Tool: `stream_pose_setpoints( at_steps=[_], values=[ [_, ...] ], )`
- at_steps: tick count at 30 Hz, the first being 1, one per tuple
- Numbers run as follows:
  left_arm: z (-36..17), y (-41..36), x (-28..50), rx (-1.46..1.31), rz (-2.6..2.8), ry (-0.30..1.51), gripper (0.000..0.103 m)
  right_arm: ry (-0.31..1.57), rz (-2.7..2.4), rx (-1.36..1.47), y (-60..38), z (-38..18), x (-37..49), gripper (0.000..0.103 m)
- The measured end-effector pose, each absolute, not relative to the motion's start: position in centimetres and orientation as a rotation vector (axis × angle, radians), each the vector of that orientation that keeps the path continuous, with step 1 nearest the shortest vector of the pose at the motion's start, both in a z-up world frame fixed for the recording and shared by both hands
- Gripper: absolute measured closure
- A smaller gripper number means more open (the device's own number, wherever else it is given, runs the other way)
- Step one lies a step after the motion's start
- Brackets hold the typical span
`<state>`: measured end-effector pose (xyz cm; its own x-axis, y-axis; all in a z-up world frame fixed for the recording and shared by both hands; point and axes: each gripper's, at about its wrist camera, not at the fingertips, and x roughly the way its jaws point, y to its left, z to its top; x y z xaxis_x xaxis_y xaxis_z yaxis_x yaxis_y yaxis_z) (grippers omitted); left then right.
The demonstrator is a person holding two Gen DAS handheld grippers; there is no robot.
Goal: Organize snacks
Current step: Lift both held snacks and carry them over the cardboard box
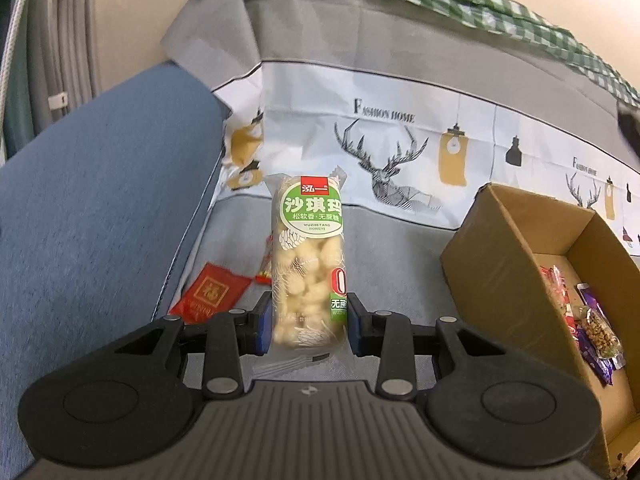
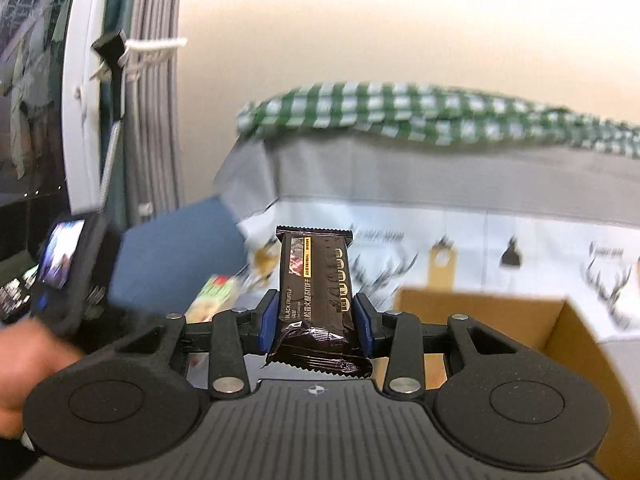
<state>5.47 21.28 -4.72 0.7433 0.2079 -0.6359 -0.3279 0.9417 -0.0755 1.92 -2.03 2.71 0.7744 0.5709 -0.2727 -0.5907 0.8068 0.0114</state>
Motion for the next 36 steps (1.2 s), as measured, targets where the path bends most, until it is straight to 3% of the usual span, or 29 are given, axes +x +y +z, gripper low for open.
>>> stream_pose_setpoints(
  at_steps=[5,10,22,36],
  values=[
    [-4.2,19.4,6.0,-0.151,0.272,0.63,0.063,0.222,0.547,-0.039,-6.4,3.5,5.2,0.062],
    [-3.7,16.8,6.9,-0.129,0.225,0.579,0.063,0.325,0.466,0.034,-9.2,0.9,7.3,0.062],
    [-2.2,9.5,8.7,-0.088,0.053,0.394,0.063,0.303,0.418,-0.01,-12.1,0.5,8.0,0.062],
    [-2.7,2.7,10.0,-0.071,-0.141,0.353,0.063,0.341,0.307,-0.009,-15.6,-0.9,9.4,0.062]
  ],
)
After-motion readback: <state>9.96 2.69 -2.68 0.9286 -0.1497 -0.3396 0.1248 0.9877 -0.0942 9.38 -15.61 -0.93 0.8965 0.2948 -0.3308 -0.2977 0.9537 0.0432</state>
